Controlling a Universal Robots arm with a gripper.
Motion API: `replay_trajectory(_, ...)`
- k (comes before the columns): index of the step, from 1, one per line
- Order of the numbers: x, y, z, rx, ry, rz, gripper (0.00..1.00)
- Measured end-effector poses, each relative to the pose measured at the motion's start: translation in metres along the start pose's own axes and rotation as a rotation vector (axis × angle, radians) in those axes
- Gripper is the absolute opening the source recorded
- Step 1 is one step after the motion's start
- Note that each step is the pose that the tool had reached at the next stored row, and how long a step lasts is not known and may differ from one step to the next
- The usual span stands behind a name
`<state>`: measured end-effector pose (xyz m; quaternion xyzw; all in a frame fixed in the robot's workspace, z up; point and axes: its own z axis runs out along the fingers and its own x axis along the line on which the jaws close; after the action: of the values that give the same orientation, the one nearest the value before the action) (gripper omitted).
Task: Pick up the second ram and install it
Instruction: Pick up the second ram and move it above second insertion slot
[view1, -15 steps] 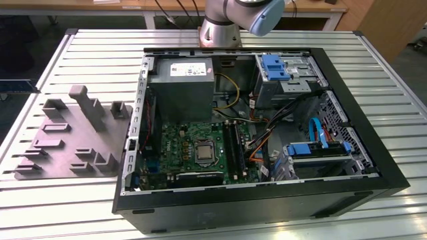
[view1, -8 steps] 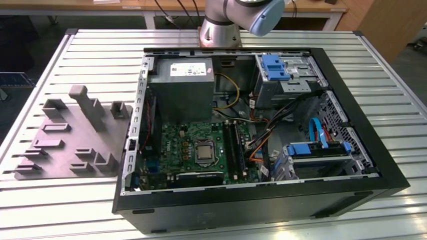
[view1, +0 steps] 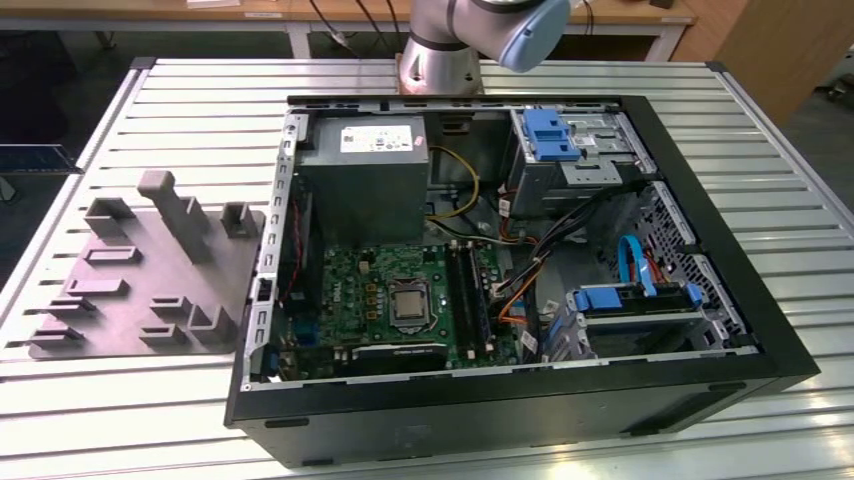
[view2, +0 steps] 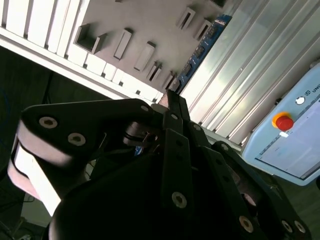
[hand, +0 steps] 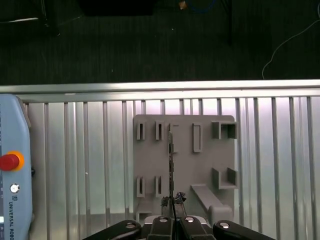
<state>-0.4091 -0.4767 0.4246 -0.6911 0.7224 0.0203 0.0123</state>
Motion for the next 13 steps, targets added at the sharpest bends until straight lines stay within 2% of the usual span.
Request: replay_trajectory(13, -0.0025, -0.0563, -0.0004, -0.0022, 0.0001, 0.000, 0.11)
